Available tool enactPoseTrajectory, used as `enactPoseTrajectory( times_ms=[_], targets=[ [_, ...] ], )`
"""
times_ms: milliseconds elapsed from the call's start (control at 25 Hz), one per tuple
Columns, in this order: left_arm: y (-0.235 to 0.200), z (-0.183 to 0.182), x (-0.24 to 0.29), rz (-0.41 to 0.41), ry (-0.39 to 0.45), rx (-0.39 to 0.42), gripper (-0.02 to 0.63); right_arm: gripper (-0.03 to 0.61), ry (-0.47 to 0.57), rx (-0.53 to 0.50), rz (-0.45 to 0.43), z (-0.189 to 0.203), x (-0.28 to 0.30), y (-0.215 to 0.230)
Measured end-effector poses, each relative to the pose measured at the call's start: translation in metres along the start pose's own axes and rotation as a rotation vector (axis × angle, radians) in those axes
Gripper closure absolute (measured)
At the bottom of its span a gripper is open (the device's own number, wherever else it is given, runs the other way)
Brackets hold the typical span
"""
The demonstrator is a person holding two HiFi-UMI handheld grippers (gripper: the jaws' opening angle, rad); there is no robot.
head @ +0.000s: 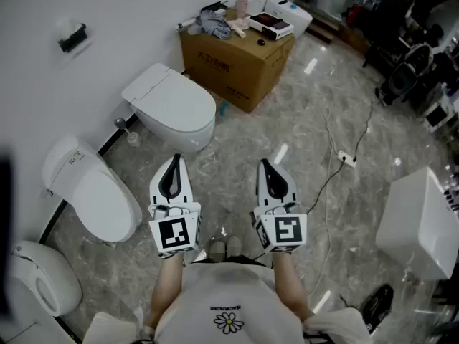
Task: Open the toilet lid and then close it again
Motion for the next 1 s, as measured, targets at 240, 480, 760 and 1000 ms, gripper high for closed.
enactPoseTrajectory(
  times_ms=[240,480,760,1000],
  targets=[
    [0.001,0.005,0.010,-0.001,0.019,-0.003,0.589,0.549,0.012,0.013,-0.011,0.005,0.010,0.003],
    [0.003,0.007,0.012,-0.018,0.005,-0.027,0.589,0.549,-0.001,0.013,-0.025,0.010,0.013,0.007],
    [0.006,0.007,0.023,-0.028,0.038,-0.010,0.589,0.548,-0.012,0.039,0.000,0.016,0.017,0.025],
    [0.025,0.001,0.034,-0.007,0.122,-0.002,0.589,0.548,0.023,0.033,0.007,0.010,0.015,0.058]
  ],
)
Point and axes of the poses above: the fingertips, and each gripper's own axes: x forward along the fingers, y to its right, z out of its underside, the point moved 10 cm from there along -x, backward along the fingers, and after that the axes turned 1 degree about x, right-handed, at the moved point
